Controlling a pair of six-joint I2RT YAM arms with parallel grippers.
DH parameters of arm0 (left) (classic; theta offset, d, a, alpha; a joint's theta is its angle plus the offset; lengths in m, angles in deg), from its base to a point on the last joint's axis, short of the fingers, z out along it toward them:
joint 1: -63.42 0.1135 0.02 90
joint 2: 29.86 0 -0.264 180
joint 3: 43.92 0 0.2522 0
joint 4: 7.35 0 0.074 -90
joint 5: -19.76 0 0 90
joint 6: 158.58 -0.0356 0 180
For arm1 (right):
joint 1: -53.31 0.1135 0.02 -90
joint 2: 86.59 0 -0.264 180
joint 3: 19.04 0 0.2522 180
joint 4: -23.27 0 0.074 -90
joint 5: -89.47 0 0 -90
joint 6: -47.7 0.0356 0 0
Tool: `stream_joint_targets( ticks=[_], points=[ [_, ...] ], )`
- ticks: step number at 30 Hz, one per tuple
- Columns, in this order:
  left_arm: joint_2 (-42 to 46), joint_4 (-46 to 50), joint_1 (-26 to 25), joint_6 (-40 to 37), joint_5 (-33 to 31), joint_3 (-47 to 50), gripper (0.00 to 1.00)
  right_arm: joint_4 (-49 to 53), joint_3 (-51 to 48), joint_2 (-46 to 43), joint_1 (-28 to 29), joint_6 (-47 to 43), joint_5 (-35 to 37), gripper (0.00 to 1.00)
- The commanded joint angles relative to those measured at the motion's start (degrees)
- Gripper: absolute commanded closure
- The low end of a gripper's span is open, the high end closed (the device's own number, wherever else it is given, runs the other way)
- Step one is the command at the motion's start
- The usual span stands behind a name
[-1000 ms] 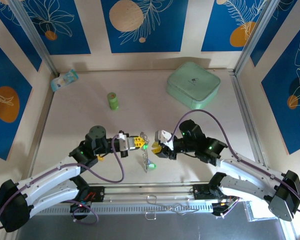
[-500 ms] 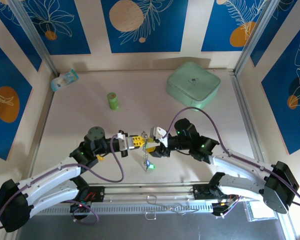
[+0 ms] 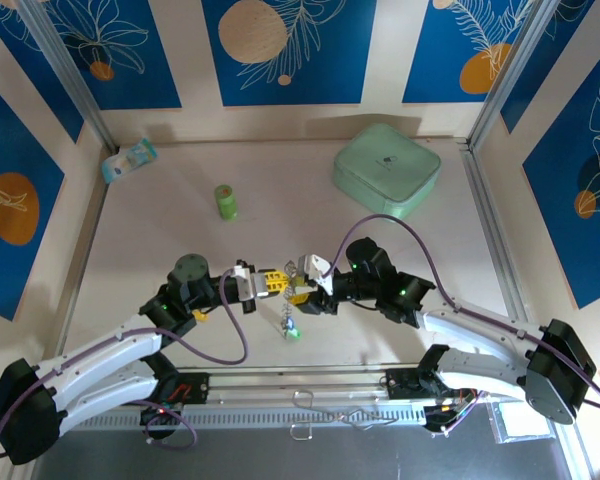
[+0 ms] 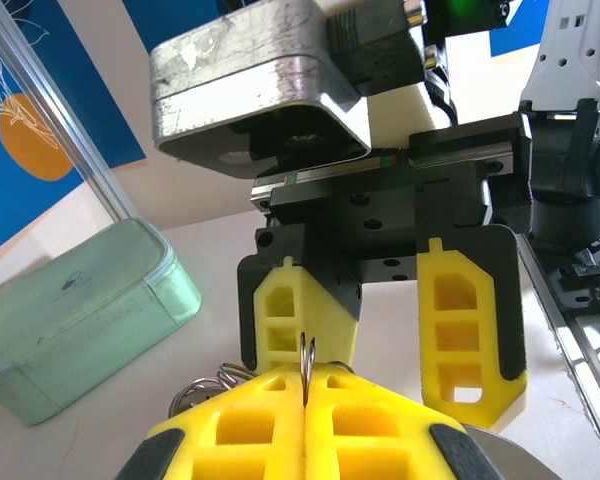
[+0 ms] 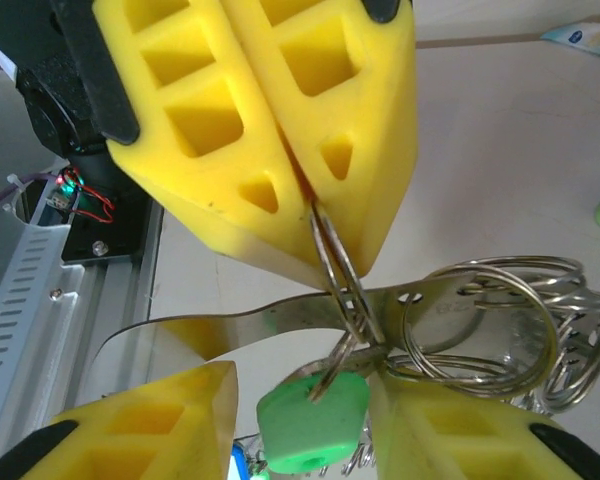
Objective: Put the keys on the keyring
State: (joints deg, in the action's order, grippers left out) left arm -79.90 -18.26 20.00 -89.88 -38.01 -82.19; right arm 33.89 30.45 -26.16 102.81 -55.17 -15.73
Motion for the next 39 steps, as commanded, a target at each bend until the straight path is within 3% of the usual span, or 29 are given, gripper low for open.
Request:
stream_joint_targets(
  ticks=[1,10,20,39],
  points=[
    [1.48,-3.77,-0.33,-0.15,-1.25,0.34,1.0,1.38,-1.14,-1.7,0.34,-0.36,0.56,0.66],
    [1.79,-3.59,-0.29,-0.45,-1.98,0.53,1.0,1.76,0.22,-0.75,0.34,-2.14,2.19,0.87],
    [1.96,-3.06,-0.22,-0.75,-2.25,0.61,1.0,2.37,1.18,-1.03,0.34,-3.34,4.21,1.0],
    [0.86,-2.04,-0.27,-0.87,-1.64,0.08,1.0,7.76,4.57,-7.94,0.53,-9.4,12.43,1.0]
  ],
)
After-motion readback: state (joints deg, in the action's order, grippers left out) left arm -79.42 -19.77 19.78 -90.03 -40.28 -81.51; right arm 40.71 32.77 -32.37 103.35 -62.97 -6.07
